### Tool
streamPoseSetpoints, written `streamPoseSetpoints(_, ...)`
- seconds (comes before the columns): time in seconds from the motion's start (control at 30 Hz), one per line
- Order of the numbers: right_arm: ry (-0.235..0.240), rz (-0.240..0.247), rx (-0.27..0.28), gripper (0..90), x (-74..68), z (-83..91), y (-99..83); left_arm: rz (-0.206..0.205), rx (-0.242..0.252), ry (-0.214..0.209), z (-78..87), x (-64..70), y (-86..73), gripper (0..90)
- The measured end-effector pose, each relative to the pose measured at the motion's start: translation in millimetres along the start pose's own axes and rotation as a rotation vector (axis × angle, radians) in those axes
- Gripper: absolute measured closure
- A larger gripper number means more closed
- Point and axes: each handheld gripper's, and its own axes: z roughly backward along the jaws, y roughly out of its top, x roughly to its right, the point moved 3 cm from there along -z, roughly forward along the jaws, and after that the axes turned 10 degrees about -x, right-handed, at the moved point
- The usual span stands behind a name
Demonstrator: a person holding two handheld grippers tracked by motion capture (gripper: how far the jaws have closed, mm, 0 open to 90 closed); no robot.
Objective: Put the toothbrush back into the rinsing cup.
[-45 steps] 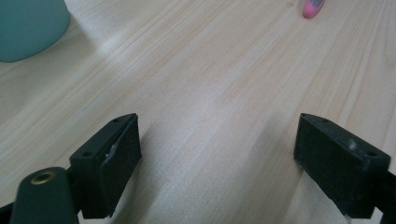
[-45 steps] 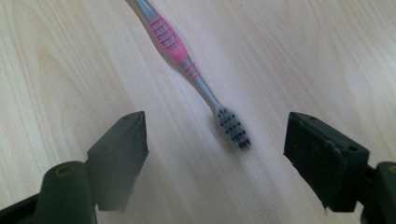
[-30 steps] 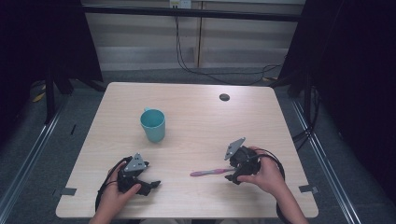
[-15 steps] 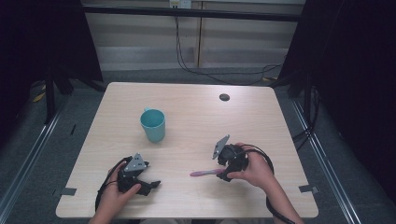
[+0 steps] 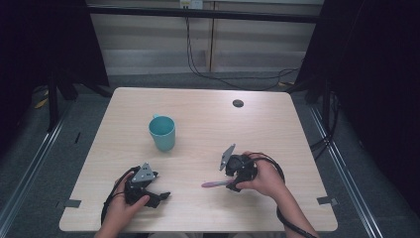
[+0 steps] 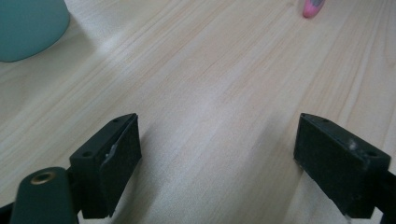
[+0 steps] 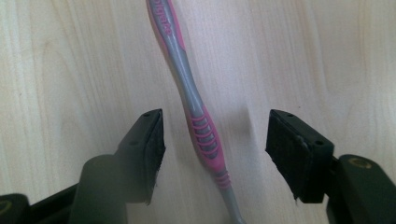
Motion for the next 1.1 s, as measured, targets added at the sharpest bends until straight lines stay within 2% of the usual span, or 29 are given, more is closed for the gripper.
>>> streamPoseSetpoints(0.17, 0.002, 0.000, -0.015, 38.2, 1.6, -0.7, 1.9, 0.000, 0.000, 0.000, 0.0, 0.0, 0.0, 14.5)
streamPoseSetpoints(0.4, 0.011, 0.033, -0.029, 40.9, 2.0, -3.7, 5.7, 0.000, 0.000, 0.000, 0.0, 0.0, 0.0, 14.5)
streamPoseSetpoints(0.47, 0.019, 0.023, -0.036, 43.7, 1.1, -5.0, 5.4, 0.000, 0.000, 0.000, 0.0, 0.1, -0.1, 14.5)
streamPoseSetpoints(0.57, 0.027, 0.045, -0.049, 49.2, 0.7, -7.5, 4.0, 0.001, 0.001, 0.000, 0.0, 0.1, -0.1, 14.5)
streamPoseSetpoints(0.67, 0.037, 0.046, -0.073, 54.8, -0.2, -7.5, 2.1, 0.000, 0.000, 0.000, 0.0, 0.0, -0.1, 14.5)
streamPoseSetpoints(0.8, 0.044, 0.039, -0.087, 59.7, 1.0, -6.1, -1.6, 0.001, 0.001, -0.001, 0.0, 0.2, -0.1, 14.5)
streamPoseSetpoints(0.83, 0.047, 0.024, -0.094, 60.4, 0.7, -5.4, -2.7, 0.000, 0.000, -0.001, 0.0, 0.1, -0.1, 14.5)
streamPoseSetpoints(0.9, 0.042, 0.031, -0.095, 62.1, 2.0, -5.7, -4.3, 0.000, 0.000, -0.001, 0.0, 0.1, -0.1, 14.5)
streamPoseSetpoints(1.0, 0.064, 0.007, -0.104, 65.7, 1.9, -6.6, -6.6, 0.003, 0.005, -0.003, -0.2, 0.3, -0.1, 14.5)
streamPoseSetpoints(1.03, 0.061, 0.022, -0.101, 66.2, 3.2, -7.8, -7.1, 0.000, 0.000, -0.002, 0.0, 0.1, -0.1, 14.5)
streamPoseSetpoints(1.1, 0.081, 0.017, -0.102, 71.6, 2.9, -8.4, -7.1, 0.002, 0.001, -0.001, 0.0, 0.3, -0.2, 14.5)
